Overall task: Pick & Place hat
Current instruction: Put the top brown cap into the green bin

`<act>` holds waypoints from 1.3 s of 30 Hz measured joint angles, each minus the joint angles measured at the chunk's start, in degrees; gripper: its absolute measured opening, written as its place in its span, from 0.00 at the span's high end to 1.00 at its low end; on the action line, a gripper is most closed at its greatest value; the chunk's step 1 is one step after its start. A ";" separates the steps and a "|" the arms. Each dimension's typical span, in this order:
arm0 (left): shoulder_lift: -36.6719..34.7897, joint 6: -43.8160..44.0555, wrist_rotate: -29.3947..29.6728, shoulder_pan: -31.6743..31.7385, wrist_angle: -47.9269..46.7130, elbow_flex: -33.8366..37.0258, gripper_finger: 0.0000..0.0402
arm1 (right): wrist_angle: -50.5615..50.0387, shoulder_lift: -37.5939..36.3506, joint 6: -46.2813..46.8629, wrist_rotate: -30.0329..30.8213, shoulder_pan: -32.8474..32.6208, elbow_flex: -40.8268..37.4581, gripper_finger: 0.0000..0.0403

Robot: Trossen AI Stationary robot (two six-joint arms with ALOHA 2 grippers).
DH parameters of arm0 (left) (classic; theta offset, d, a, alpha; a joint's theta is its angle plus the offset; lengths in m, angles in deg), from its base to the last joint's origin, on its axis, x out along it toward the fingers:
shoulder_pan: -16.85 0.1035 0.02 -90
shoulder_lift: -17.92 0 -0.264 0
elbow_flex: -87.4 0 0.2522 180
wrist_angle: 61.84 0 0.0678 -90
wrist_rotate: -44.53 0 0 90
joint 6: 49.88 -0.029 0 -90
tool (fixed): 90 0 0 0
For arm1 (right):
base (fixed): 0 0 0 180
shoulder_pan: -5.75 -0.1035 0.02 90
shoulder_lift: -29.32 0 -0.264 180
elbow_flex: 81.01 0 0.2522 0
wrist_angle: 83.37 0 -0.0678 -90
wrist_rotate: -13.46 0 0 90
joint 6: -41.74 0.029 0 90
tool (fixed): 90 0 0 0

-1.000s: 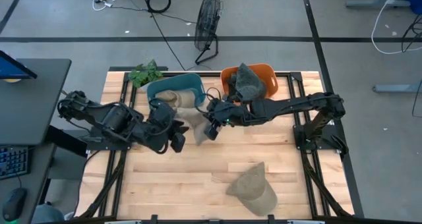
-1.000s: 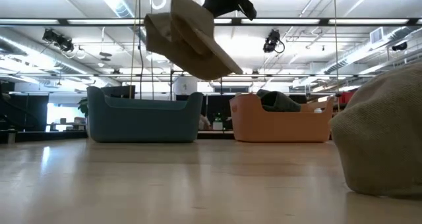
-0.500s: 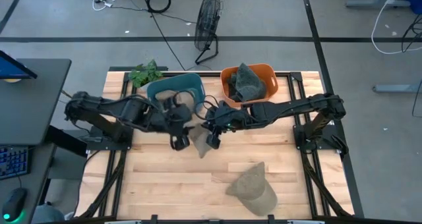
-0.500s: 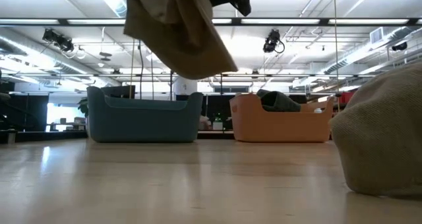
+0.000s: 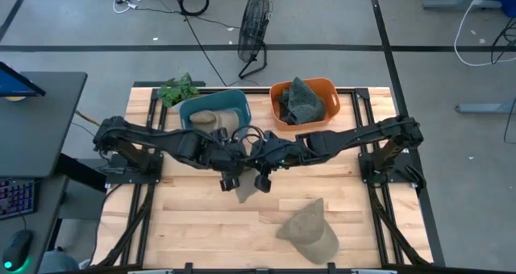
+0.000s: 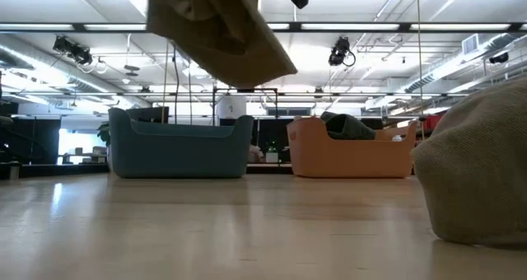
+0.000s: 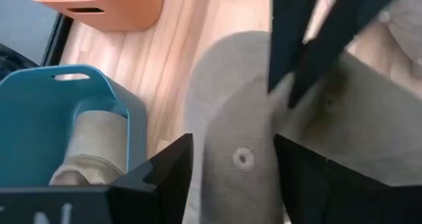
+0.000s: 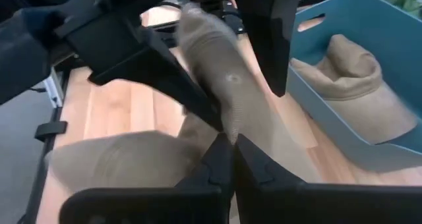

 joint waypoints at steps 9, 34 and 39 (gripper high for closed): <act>0.23 0.06 -0.05 -1.22 0.49 -0.02 0.82 | -0.99 0.00 -0.06 3.84 -0.20 0.00 0.97; -2.83 -14.36 10.88 9.04 -20.91 0.06 0.98 | -27.28 -6.92 13.96 8.51 -3.58 0.02 0.58; -3.39 -30.82 10.97 18.04 -20.90 0.06 0.98 | -25.96 -8.84 13.93 8.49 -4.73 0.02 0.60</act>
